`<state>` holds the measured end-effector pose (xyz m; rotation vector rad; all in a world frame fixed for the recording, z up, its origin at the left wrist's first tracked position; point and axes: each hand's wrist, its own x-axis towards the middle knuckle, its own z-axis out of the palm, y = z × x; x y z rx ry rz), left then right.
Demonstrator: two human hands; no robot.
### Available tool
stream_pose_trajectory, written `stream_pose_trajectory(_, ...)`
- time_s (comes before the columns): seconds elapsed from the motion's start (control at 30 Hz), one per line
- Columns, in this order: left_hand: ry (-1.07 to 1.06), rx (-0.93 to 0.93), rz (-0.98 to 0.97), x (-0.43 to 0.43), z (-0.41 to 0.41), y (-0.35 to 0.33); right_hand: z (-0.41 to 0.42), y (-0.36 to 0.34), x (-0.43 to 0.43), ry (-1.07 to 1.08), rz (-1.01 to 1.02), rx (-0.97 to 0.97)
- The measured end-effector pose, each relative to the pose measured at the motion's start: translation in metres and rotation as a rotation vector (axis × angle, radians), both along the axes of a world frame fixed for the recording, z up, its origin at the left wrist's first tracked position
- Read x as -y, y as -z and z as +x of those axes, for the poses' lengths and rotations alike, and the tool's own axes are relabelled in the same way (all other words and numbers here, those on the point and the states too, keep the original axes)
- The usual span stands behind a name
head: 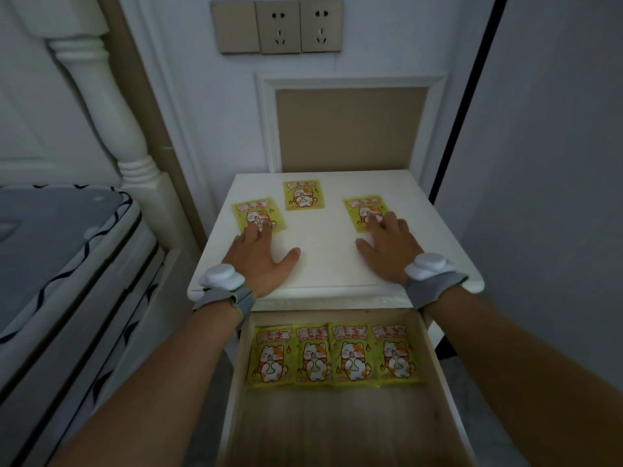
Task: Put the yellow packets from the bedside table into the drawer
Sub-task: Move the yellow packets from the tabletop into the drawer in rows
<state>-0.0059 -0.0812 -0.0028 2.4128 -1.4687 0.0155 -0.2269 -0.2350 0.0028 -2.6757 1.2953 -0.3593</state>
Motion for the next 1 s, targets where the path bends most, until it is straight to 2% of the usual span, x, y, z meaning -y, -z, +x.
stream_pose_trajectory(0.13, 0.029, 0.016, 0.016, -0.019, -0.012, -0.001, -0.013, -0.003, -0.02, -0.018, -0.045, -0.035)
stream_pose_trajectory(0.27, 0.079, 0.213, 0.042, -0.036, -0.028, 0.001, -0.031, -0.004, -0.045, -0.062, -0.054, 0.003)
stream_pose_trajectory(0.37, 0.114, 0.267, -0.038, -0.049, -0.041, 0.009, -0.042, -0.004, -0.064, -0.09, -0.041, 0.096)
stream_pose_trajectory(0.53, 0.194, 0.293, -0.126, -0.07, -0.061, 0.013, -0.052, 0.005, -0.089, -0.158, -0.063, 0.157)
stream_pose_trajectory(0.7, 0.315, 0.223, -0.121, -0.081, -0.058, 0.018, -0.059, 0.009, -0.102, -0.243, -0.09, 0.115)
stream_pose_trajectory(1.0, 0.288, 0.232, -0.262, -0.09, -0.044, 0.015, -0.066, 0.005, -0.1, -0.263, -0.192, 0.118)
